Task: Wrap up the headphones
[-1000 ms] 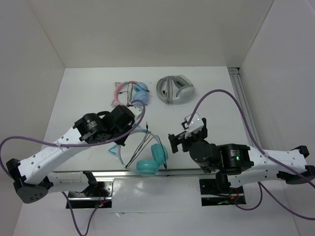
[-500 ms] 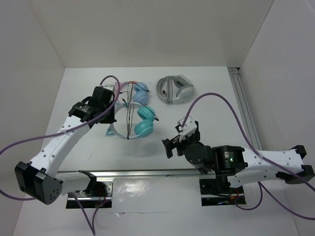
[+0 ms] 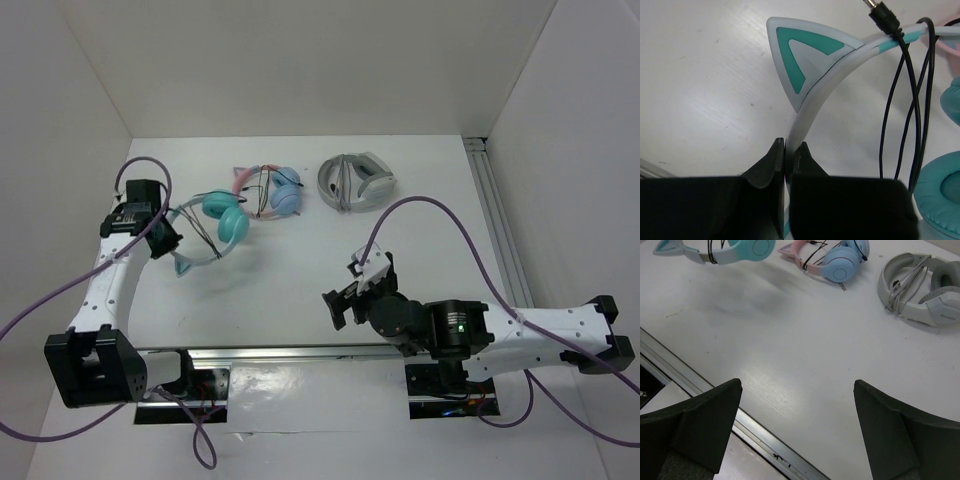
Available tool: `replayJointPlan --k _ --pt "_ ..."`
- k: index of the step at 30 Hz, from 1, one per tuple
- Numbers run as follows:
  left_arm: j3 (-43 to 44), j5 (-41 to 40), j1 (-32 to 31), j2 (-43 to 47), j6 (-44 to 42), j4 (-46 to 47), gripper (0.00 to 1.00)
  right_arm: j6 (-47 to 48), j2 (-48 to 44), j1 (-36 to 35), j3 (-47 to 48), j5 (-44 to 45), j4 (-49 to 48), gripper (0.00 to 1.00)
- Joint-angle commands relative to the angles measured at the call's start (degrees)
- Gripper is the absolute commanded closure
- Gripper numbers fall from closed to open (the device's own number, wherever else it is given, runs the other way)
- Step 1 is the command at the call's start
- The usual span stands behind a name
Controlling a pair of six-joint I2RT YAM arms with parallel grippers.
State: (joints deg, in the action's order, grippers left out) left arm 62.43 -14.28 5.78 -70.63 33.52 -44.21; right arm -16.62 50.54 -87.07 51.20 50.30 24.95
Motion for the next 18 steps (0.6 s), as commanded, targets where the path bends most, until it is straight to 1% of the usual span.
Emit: replayJointPlan --k 1,5,7,10,13,16,18 --pt "-3.7 -1.5 5.7 1.9 9.6 3.5 1.0 0.4 1.5 0.2 -0.1 -0.8 -4.7 0.0" --pt "-8.5 -5.4 13.6 3.5 14.1 4.0 1.0 0.4 2.7 0.2 -0.1 -2.0 -5.8 0.0" --pt "-11.1 -7.1 15.7 4.6 17.2 3.2 1.0 0.4 2.7 0.2 -0.7 -2.5 -6.3 0.0" --pt "-14.3 -8.3 18.4 6.2 17.8 5.1 1.0 0.4 2.2 0.2 -1.9 -3.0 -7.4 0.0" --pt "-15.4 -10.5 19.6 5.7 20.2 4.4 1.0 0.4 1.6 0.2 -2.4 -3.0 -8.1 0.0" --pt "-16.1 -10.5 20.8 3.0 21.1 3.9 1.0 0.4 1.6 0.2 -2.9 -3.6 -8.1 0.0" --pt "-16.1 -11.5 20.8 0.2 23.3 1.4 1.0 -0.2 1.6 0.2 -3.5 -4.2 -8.1 0.0"
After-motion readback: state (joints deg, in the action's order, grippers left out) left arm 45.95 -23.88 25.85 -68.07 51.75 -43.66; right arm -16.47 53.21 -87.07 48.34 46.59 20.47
